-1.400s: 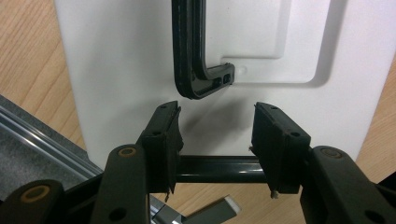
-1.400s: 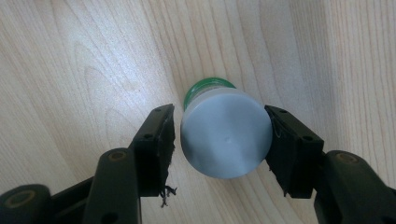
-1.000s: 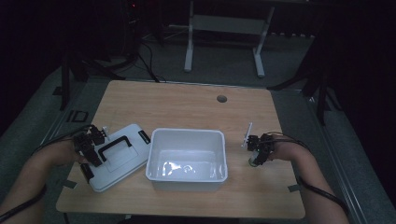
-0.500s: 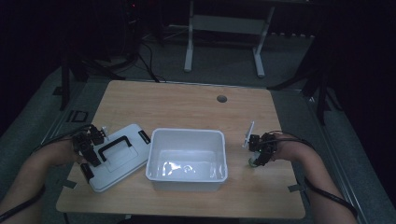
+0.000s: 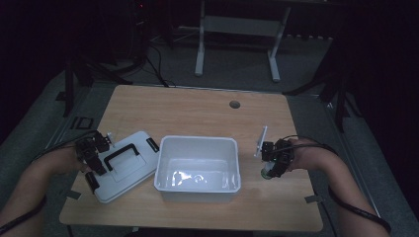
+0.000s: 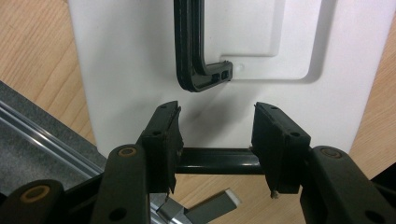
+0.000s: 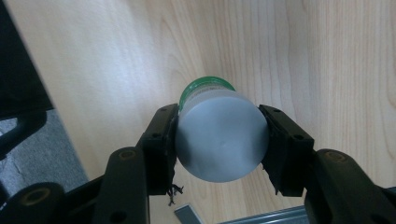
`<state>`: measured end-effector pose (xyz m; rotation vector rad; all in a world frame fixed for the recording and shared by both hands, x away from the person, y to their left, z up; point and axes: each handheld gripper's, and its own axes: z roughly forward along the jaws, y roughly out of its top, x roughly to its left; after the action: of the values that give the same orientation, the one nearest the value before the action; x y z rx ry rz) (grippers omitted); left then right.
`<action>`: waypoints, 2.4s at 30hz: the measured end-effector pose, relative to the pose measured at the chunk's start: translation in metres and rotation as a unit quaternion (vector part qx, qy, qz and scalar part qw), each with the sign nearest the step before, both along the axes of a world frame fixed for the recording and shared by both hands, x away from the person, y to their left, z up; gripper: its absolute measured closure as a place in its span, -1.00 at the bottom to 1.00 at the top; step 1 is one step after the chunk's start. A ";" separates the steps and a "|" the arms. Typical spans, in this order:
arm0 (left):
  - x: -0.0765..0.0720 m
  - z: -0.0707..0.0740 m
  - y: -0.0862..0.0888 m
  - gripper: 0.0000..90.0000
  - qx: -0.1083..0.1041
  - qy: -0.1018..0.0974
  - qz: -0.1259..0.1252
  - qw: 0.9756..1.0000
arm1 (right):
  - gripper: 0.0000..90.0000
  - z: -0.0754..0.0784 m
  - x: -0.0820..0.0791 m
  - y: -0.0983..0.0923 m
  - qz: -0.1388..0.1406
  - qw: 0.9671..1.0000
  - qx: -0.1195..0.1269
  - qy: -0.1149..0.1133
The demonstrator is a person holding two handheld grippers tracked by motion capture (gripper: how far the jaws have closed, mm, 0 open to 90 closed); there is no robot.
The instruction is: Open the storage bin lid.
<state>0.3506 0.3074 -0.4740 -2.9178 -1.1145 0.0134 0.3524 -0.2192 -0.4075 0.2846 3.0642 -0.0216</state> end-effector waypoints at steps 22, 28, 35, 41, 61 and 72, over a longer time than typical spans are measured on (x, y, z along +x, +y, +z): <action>-0.004 -0.001 0.001 0.13 0.001 -0.002 0.000 1.000 | 0.11 0.077 -0.034 0.049 0.028 0.999 0.009 -0.017; -0.005 -0.002 0.001 0.13 0.000 -0.001 0.000 1.000 | 0.11 0.089 -0.038 0.068 0.042 0.999 0.013 -0.018; -0.005 -0.002 0.001 0.13 0.001 -0.002 0.000 1.000 | 0.11 0.093 -0.042 0.092 0.063 0.998 0.013 -0.021; -0.005 0.000 0.003 0.13 -0.004 -0.007 0.001 1.000 | 0.11 0.086 -0.045 0.111 0.084 0.996 0.016 -0.033; -0.006 -0.001 0.008 0.14 -0.015 -0.010 0.005 1.000 | 0.11 0.023 -0.035 0.145 0.095 0.995 -0.002 -0.027; -0.006 -0.005 0.008 0.14 -0.006 -0.004 0.004 1.000 | 0.11 -0.007 -0.025 0.149 0.084 0.996 -0.018 -0.016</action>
<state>0.3442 0.3158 -0.4793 -2.9262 -1.1320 0.0089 0.3272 -0.0705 -0.4149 0.0242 3.0407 -0.0637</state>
